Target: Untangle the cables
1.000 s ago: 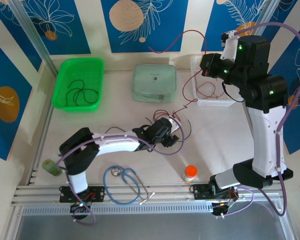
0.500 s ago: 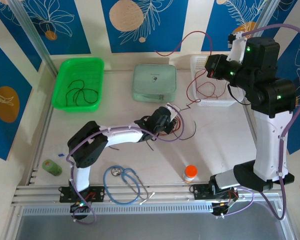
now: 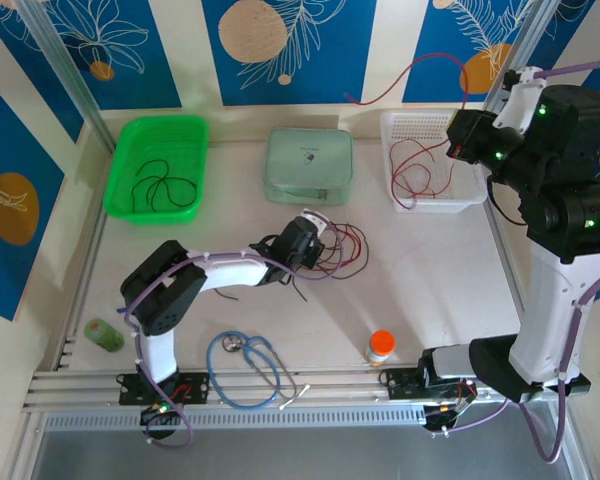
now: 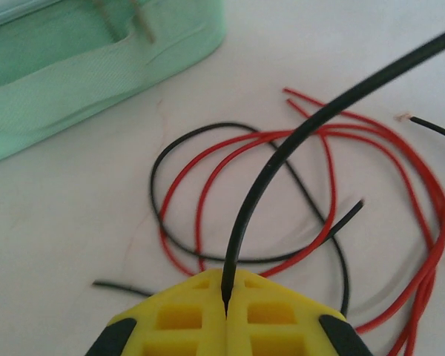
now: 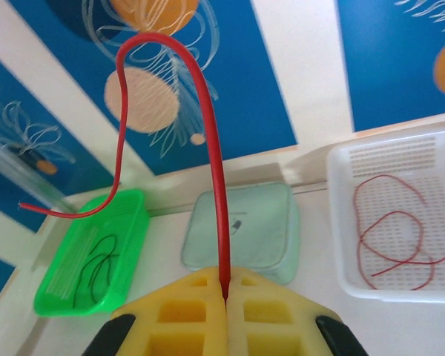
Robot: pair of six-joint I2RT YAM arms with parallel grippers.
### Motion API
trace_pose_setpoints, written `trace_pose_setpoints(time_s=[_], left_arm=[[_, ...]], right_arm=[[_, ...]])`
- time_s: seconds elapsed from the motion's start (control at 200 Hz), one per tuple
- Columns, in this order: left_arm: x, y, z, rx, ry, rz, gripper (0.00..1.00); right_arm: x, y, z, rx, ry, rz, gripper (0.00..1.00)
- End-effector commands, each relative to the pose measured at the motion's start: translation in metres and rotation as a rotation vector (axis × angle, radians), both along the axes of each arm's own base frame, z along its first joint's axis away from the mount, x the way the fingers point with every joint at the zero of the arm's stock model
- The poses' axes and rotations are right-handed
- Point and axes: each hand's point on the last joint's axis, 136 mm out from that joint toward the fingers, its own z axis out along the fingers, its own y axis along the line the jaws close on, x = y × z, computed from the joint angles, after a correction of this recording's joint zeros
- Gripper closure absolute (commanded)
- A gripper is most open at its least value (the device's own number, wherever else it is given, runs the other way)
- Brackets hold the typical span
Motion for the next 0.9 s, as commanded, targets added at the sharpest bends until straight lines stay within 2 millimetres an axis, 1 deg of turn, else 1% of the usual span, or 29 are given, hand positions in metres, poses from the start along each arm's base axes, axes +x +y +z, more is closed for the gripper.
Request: trace_pose_setpoints(time_s=[0.0, 0.1, 0.17, 0.245, 0.325, 0.395, 0.52, 0.61, 0.695, 0.8, 0.895], left_arm=[[0.001, 0.023, 0.018, -0.018, -0.031, 0.08, 1.0], [-0.006, 0.031, 0.022, -0.027, -0.028, 0.091, 1.0], [-0.01, 0.034, 0.029, -0.045, -0.03, 0.092, 1.0], [-0.013, 0.038, 0.041, -0.063, -0.04, 0.093, 1.0], [-0.016, 0.041, 0.057, -0.079, -0.057, 0.091, 1.0], [-0.019, 0.045, 0.076, -0.095, -0.078, 0.086, 1.0], [-0.027, 0.053, 0.11, -0.115, -0.116, 0.074, 1.0], [-0.032, 0.059, 0.133, -0.131, -0.141, 0.067, 1.0], [-0.038, 0.065, 0.151, -0.144, -0.158, 0.064, 1.0], [-0.045, 0.072, 0.17, -0.168, -0.177, 0.061, 1.0], [-0.051, 0.079, 0.184, -0.178, -0.191, 0.064, 1.0]], right_arm=[[0.0, -0.025, 0.011, -0.027, -0.047, -0.095, 1.0], [0.009, -0.047, 0.015, -0.017, -0.064, -0.167, 1.0], [0.021, -0.059, 0.012, 0.005, -0.054, -0.192, 1.0], [0.039, -0.065, 0.004, 0.025, -0.036, -0.194, 1.0], [0.062, -0.071, -0.007, 0.023, -0.026, -0.199, 1.0], [0.082, -0.075, -0.019, 0.006, -0.02, -0.208, 1.0], [0.114, -0.086, -0.039, -0.09, -0.008, -0.278, 1.0], [0.133, -0.09, -0.052, -0.17, -0.013, -0.321, 1.0], [0.15, -0.093, -0.065, -0.248, -0.027, -0.37, 1.0], [0.17, -0.099, -0.083, -0.36, -0.04, -0.439, 1.0], [0.188, -0.106, -0.1, -0.401, -0.025, -0.476, 1.0]])
